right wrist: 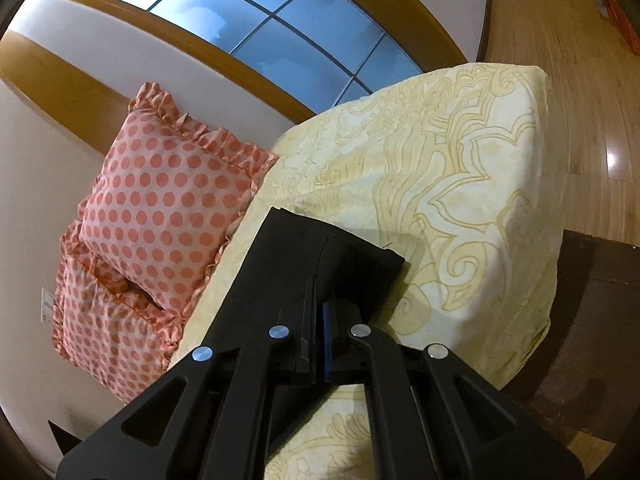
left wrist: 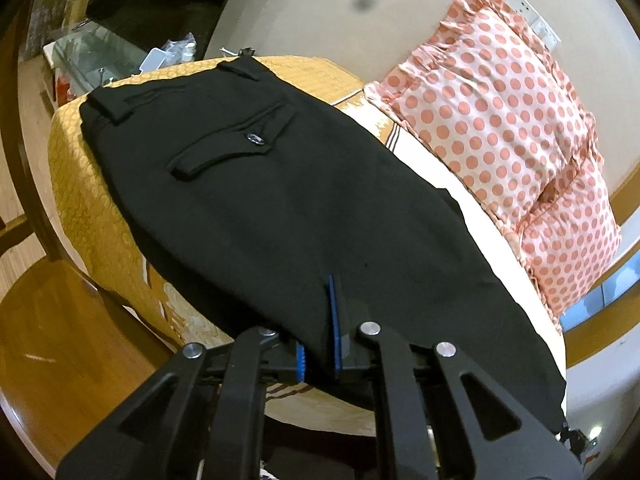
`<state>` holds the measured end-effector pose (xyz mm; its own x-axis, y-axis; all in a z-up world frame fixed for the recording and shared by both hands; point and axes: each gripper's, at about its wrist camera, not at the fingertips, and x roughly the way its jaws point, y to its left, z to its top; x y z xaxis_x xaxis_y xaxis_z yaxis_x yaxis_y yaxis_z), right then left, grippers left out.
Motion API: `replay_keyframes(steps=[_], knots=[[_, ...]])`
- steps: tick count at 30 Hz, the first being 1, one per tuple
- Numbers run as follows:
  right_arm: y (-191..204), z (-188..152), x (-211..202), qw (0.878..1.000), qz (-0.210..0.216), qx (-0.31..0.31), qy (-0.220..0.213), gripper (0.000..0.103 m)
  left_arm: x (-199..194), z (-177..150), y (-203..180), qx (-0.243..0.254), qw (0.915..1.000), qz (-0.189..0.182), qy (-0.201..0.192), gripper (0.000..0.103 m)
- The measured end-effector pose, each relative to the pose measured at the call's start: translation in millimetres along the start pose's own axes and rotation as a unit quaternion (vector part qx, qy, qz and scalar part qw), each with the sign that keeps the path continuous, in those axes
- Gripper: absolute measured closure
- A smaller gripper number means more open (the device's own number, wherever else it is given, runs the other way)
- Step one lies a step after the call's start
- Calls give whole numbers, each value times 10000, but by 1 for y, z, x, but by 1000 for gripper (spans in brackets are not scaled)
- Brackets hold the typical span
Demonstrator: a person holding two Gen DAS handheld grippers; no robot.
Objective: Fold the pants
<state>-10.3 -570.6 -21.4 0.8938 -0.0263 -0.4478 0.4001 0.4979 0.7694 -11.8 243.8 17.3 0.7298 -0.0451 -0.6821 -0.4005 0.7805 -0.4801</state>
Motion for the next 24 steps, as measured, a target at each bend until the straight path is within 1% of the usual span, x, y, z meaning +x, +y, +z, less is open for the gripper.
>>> replay_keyframes(steps=[4, 7, 9, 10, 12, 13, 14, 15, 16, 18, 19, 20, 22, 24], knots=[[3, -1, -1, 10000, -29, -65, -34, 101, 1, 0, -1, 210, 9998, 37, 32, 94], [4, -2, 1, 9997, -163, -202, -13, 101, 3, -1, 2, 239, 9997, -10, 14, 95], [4, -4, 4, 9989, -328, -338, 63, 101, 2, -4, 0, 333, 9994, 36, -74, 92], [3, -5, 3, 9988, -339, -335, 80, 100, 1, -4, 0, 344, 9993, 39, -110, 89], [0, -2, -4, 9990, -373, -252, 10, 90, -6, -6, 2, 317, 9992, 107, -236, 82], [-1, 0, -11, 9985, -470, -257, -118, 81, -13, -6, 1, 335, 9984, 225, -392, 73], [-2, 4, -19, 9973, -568, -323, -328, 60, -20, -5, 1, 360, 9970, 366, -571, 61], [-3, 7, -24, 9960, -657, -373, -476, 52, -29, -5, 0, 400, 9943, 531, -830, 57], [-5, 10, -28, 9950, -719, -380, -575, 48, -35, -4, -2, 426, 9928, 571, -967, 54], [-9, 16, -27, 9951, -710, -356, -592, 48, -43, -2, -9, 488, 9907, 538, -1154, 49], [-10, 17, -22, 9953, -716, -384, -517, 49, -43, -1, -15, 539, 9903, 501, -1181, 40], [-11, 17, -17, 9955, -722, -412, -452, 49, -42, -1, -21, 614, 9897, 484, -1199, 34], [-7, 12, -12, 9951, -692, -543, -458, 49, -33, -1, -37, 894, 9880, 480, -1166, 32], [0, 4, -7, 9951, -592, -711, -343, 53, -26, -5, -53, 1153, 9849, 543, -1171, 28]])
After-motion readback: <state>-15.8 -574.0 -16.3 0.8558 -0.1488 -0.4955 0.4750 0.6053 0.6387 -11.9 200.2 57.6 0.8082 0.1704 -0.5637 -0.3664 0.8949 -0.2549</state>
